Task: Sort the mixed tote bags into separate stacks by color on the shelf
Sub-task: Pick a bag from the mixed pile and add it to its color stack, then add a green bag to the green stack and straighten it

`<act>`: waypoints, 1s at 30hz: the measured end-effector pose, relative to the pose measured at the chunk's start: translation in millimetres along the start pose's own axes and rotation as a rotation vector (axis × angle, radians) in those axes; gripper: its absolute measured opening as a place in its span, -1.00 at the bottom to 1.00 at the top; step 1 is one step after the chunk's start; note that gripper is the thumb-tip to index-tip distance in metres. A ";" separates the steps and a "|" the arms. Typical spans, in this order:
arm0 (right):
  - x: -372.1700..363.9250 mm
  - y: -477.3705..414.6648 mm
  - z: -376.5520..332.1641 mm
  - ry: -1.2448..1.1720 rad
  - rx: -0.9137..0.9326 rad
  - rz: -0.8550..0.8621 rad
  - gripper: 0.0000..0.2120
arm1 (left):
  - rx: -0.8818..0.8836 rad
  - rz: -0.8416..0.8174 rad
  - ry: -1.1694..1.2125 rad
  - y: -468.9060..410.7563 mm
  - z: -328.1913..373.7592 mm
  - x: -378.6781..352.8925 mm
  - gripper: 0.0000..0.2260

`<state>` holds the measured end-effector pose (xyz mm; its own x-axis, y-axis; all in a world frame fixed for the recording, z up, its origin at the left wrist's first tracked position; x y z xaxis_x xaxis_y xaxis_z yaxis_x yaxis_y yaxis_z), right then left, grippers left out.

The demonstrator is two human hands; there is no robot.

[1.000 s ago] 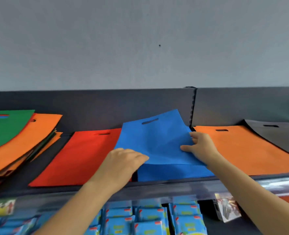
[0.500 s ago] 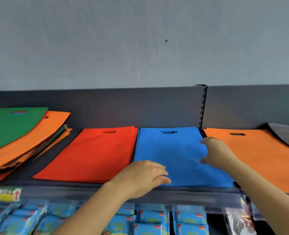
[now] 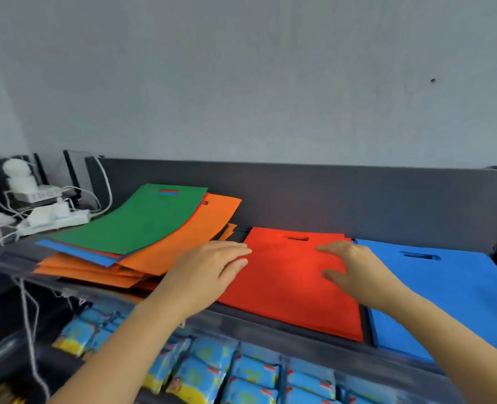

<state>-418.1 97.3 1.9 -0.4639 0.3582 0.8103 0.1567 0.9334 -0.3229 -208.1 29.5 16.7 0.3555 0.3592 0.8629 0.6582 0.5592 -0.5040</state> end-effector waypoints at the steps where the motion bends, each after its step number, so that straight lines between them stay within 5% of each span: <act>1: -12.9 -9.6 -18.5 -0.013 0.033 0.000 -0.55 | 0.040 0.015 -0.017 5.9 -25.8 7.5 -0.52; 10: -121.7 -91.0 -189.7 -0.111 0.267 -0.053 -0.61 | 0.296 0.001 -0.091 46.5 -245.0 33.8 -0.71; 17: -193.9 -130.3 -257.5 -0.002 0.325 -0.208 -0.51 | 0.229 -0.325 -0.063 50.9 -309.5 -10.1 -0.57; 25: -200.0 -160.1 -250.8 -0.251 0.119 -0.133 -0.84 | 0.136 -0.394 0.022 45.2 -329.5 -18.2 0.14; 30: -202.5 -174.5 -233.3 -0.559 -0.088 -0.127 -0.91 | 0.133 -0.439 0.029 43.0 -333.7 -19.5 -0.24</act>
<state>-148.1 -132.7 8.3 -0.8700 0.1994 0.4509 0.1309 0.9752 -0.1787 34.7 -202.7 -9.2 0.0816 0.0464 0.9956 0.6602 0.7458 -0.0889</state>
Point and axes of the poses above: each hand's wrist, its own y-axis away from the middle knuckle, its own x-axis out of the back of the hand, z = x × y, the point moved 8 cm from there along -y, towards the middle knuckle, and after that the axes turned 12 degrees about -y, right-handed, at the moved point
